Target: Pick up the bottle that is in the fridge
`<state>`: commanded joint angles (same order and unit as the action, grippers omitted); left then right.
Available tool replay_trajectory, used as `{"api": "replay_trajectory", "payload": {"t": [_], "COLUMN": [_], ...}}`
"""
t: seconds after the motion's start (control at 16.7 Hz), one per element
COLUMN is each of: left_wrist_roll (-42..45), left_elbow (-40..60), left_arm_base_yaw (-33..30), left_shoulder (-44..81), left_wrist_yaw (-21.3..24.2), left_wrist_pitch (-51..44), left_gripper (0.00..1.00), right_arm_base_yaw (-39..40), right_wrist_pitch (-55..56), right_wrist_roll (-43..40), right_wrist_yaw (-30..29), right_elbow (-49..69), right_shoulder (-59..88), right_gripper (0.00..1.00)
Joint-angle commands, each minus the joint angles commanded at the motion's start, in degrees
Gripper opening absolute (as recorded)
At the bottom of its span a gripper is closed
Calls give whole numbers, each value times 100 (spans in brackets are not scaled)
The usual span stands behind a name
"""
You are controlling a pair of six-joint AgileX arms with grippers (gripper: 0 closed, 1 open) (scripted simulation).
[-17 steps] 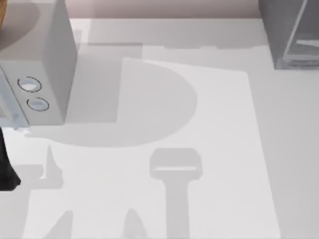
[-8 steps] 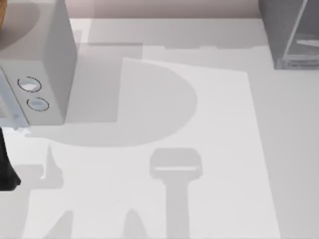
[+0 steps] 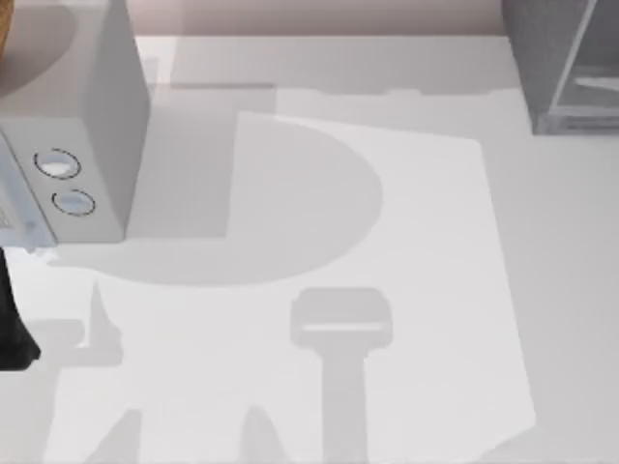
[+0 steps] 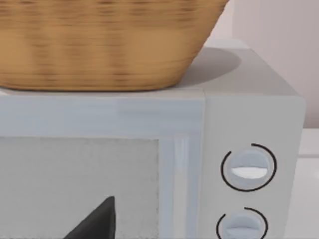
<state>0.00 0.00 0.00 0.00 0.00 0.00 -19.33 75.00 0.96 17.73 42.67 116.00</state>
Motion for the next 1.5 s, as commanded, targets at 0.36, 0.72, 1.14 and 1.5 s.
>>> {"api": "replay_trajectory", "payload": {"t": [0.36, 0.72, 1.14, 1.5], "left_wrist_roll": [0, 0, 0, 0], "left_elbow": [0, 0, 0, 0], "left_arm_base_yaw": [0, 0, 0, 0], "left_shoulder": [0, 0, 0, 0], "left_wrist_yaw": [0, 0, 0, 0], "left_wrist_pitch": [0, 0, 0, 0], "left_gripper": [100, 100, 100, 100], "right_arm_base_yaw": [722, 744, 858, 894], "right_wrist_pitch": [-1242, -1318, -1939, -2136], "right_wrist_roll": [-6, -6, -13, -16], "right_wrist_yaw": [-757, -793, -905, -944], "right_elbow": [1703, 1788, 3203, 3530], "right_shoulder": [594, 609, 1385, 1557], "right_gripper": [100, 100, 100, 100]}}
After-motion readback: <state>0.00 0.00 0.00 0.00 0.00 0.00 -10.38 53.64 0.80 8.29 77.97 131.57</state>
